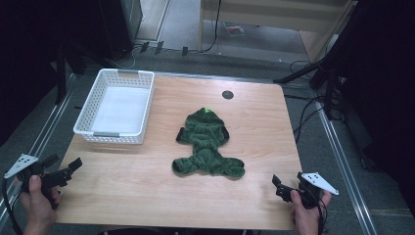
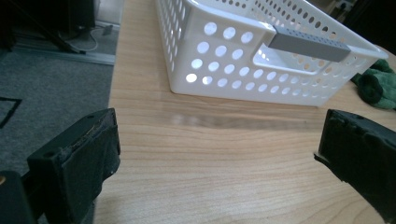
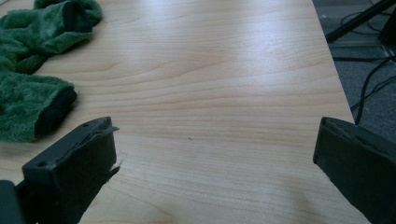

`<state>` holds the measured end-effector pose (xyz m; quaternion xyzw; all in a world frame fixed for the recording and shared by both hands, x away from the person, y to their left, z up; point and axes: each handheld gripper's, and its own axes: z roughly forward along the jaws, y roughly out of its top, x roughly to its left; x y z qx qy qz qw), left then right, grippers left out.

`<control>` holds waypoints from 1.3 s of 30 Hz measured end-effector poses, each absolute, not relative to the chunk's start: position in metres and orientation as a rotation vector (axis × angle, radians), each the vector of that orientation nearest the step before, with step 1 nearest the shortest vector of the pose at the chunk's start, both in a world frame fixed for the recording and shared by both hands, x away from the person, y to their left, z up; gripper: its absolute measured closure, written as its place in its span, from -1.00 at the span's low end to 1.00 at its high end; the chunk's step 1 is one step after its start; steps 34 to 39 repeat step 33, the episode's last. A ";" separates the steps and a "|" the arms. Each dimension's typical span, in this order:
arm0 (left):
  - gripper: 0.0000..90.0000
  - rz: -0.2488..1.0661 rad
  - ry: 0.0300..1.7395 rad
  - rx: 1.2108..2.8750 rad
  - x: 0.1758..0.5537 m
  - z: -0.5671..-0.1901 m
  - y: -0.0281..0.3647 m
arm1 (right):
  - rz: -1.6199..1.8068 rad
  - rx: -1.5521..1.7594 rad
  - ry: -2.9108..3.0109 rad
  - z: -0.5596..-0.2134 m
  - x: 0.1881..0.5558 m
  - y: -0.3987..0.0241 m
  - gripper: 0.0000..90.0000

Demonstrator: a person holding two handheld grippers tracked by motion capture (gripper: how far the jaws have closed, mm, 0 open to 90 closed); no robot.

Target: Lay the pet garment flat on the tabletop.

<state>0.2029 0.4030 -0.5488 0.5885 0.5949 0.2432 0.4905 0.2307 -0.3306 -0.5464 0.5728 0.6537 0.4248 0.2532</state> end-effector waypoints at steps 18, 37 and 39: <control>-1.00 0.627 1.452 1.559 0.209 -0.552 0.387 | 1.137 1.562 1.801 -0.547 0.233 -0.328 -1.00; -1.00 0.630 1.453 1.574 0.210 -0.553 0.385 | 1.130 1.552 1.813 -0.547 0.233 -0.327 -0.86; -1.00 0.630 1.453 1.574 0.210 -0.553 0.385 | 1.130 1.552 1.813 -0.547 0.233 -0.327 -0.86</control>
